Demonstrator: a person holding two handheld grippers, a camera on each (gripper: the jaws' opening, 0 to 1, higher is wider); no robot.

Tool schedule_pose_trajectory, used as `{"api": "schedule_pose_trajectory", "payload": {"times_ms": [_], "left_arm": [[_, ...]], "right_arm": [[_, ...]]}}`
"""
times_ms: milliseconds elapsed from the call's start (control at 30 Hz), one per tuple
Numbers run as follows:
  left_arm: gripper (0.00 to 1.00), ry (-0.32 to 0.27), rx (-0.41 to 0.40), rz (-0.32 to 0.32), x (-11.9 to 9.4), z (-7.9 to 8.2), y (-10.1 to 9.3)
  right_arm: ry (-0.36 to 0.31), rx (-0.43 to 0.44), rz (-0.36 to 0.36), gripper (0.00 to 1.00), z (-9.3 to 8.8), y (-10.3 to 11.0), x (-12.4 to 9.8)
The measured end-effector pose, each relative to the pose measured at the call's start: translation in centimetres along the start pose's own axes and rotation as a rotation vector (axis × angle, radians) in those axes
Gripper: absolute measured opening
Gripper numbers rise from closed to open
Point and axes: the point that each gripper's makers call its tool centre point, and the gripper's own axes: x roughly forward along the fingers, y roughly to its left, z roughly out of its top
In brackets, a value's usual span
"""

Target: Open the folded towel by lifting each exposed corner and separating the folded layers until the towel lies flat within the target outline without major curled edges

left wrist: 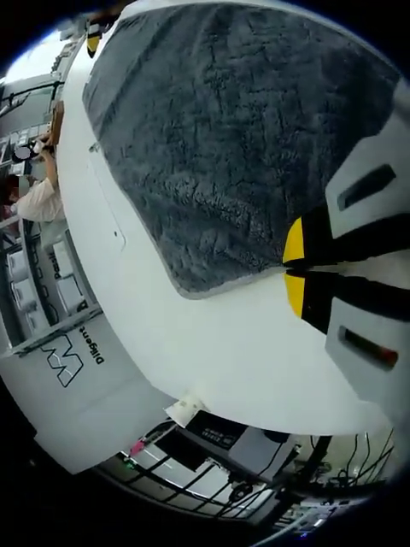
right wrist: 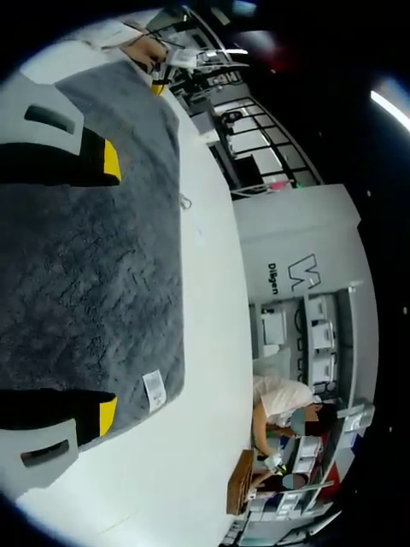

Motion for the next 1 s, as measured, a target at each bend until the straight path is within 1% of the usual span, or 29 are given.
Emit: {"api": "schedule_pose_trajectory", "payload": {"times_ms": [400,500,667,833,1000], "left_arm": [[0.01,0.041,0.009,0.08,0.0,-1.2,2.4],[0.01,0.044,0.0,0.09,0.1,-1.4,3.0],[0.01,0.063,0.019,0.108,0.1,-1.7,3.6],[0.01,0.071,0.002,0.124,-0.1,-2.2,4.2],[0.01,0.076,-0.001,0.131,-0.1,-2.2,4.3]], "right_arm": [[0.005,0.0,0.003,0.99,-0.2,0.1,0.0],[0.007,0.001,0.002,0.99,-0.2,0.1,0.0],[0.012,-0.002,0.004,0.99,-0.3,0.2,0.1],[0.01,0.0,0.017,0.99,-0.3,0.4,0.1],[0.019,-0.008,0.017,0.99,-0.4,0.5,0.2]]}}
